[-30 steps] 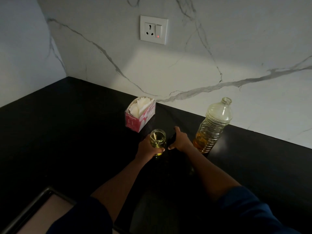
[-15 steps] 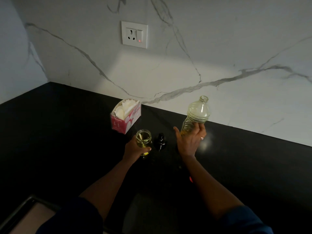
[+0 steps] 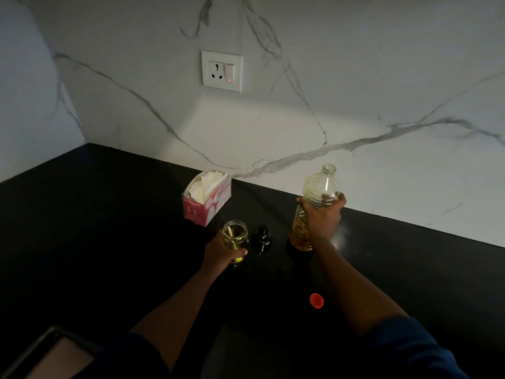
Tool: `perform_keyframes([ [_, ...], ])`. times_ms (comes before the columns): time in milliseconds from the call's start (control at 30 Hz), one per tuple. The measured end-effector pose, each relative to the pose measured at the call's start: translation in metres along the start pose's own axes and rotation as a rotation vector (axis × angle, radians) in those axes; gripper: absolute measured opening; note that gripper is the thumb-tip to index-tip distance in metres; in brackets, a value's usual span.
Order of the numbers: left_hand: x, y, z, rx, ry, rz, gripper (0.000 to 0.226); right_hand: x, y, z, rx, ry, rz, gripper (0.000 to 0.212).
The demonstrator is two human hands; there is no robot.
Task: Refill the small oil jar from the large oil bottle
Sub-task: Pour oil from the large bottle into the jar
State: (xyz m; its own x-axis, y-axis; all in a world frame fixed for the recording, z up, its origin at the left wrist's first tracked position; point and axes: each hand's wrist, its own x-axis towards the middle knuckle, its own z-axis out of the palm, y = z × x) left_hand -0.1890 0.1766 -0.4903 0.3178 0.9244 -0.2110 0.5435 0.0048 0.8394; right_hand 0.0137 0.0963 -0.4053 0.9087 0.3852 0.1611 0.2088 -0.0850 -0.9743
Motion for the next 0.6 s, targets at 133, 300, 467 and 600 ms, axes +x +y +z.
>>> perform_keyframes([
  [133, -0.002, 0.0, -0.002, -0.02, -0.012, 0.009, 0.078, -0.003, -0.005, 0.001, -0.093, -0.051, -0.08, 0.085],
  [300, -0.006, -0.001, -0.003, -0.03, -0.025, 0.018, 0.077, -0.016, -0.012, -0.001, -0.301, -0.194, -0.263, 0.083],
  [467, -0.014, -0.003, -0.005, -0.044, -0.01, 0.026, 0.075, -0.031, -0.02, -0.005, -0.608, -0.408, -0.516, 0.082],
  [600, -0.023, -0.002, -0.005, -0.05, -0.005, 0.019, 0.074, -0.039, -0.022, -0.011, -0.843, -0.577, -0.73, 0.085],
])
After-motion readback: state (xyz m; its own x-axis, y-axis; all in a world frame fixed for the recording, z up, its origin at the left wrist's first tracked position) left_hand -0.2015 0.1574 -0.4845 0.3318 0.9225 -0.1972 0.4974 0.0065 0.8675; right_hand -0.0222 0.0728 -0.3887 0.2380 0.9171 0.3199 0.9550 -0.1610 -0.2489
